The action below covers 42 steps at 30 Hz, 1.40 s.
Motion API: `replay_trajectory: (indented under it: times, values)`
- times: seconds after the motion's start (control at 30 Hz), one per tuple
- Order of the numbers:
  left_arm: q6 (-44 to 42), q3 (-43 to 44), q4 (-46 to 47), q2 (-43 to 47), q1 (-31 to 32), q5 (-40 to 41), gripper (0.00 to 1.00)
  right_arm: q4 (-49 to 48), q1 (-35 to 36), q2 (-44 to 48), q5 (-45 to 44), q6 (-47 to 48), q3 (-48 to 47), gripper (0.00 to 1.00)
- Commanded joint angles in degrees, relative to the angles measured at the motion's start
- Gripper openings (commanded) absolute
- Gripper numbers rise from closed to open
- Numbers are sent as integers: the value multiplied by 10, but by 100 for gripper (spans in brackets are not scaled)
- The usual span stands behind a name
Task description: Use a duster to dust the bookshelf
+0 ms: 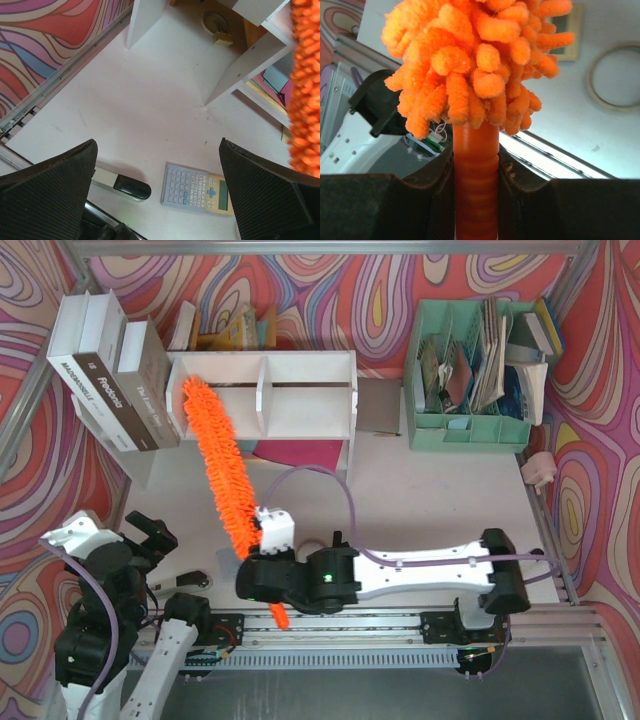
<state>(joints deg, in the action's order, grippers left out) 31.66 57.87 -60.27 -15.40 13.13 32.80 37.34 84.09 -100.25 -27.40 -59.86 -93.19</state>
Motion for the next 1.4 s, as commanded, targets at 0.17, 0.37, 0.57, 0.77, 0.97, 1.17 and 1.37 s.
replay_trajectory:
  times: [0.17, 0.37, 0.57, 0.77, 0.97, 1.17, 1.37]
  values:
    - [-9, -8, 8, 6, -4, -2, 98, 83, 6, 143, -85, -134, 113, 0]
    - [-7, -8, 6, 7, -4, 1, 98, -24, 9, 89, -47, -21, 59, 0]
    - [-7, -8, 6, 11, -4, 1, 98, -67, 13, 21, 13, 42, 2, 0]
    - [-10, -9, 8, 8, -4, -4, 98, -23, 14, 83, -64, -37, 67, 0]
    - [-12, -9, 9, -2, -4, -10, 98, 29, 15, 166, -134, -145, 147, 0]
    - [-10, -9, 8, 1, -4, -5, 98, -25, 21, 147, -124, -75, 121, 0]
    - [-10, -8, 6, 0, -4, -4, 98, -2, 46, 104, -159, -59, 60, 0]
